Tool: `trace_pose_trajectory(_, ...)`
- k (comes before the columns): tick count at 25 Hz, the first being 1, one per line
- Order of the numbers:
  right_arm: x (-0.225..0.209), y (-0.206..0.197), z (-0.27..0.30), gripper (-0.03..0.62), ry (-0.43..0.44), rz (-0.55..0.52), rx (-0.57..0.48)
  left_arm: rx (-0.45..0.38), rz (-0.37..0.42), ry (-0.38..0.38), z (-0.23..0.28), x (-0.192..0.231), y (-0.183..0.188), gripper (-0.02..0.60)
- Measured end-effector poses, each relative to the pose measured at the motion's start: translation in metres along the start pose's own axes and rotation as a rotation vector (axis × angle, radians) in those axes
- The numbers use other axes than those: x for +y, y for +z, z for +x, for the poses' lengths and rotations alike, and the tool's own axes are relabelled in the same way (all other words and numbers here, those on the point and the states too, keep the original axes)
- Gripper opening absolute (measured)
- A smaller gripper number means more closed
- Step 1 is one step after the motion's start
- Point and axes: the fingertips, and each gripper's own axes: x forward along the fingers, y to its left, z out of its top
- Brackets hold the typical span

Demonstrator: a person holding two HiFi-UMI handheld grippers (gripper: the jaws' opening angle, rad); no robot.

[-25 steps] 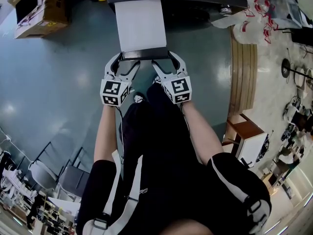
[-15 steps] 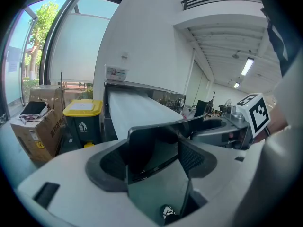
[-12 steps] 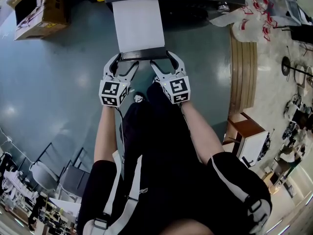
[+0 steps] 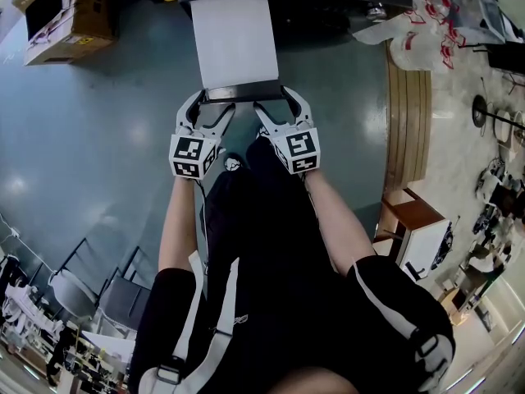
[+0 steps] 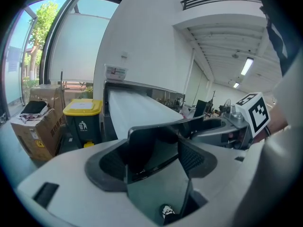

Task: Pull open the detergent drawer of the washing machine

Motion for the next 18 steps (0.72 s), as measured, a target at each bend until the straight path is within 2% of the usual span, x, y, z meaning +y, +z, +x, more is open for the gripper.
trace_pose_trajectory(7,-0.001,-0.003,0.002,0.311,0.001,0.013,-0.005,0.000,-0.007,0.001,0.001,0.002,-0.003,0.325)
trace_pose_trajectory(13,-0.001,-0.010,-0.006,0.310,-0.026,0.054,0.015,0.000,-0.032,0.048,-0.011,0.010,-0.006,0.325)
trace_pose_trajectory(18,0.003,-0.015,-0.019,0.307,-0.051,0.079,0.013,-0.006,-0.059,0.053,-0.025,0.006,-0.011,0.325)
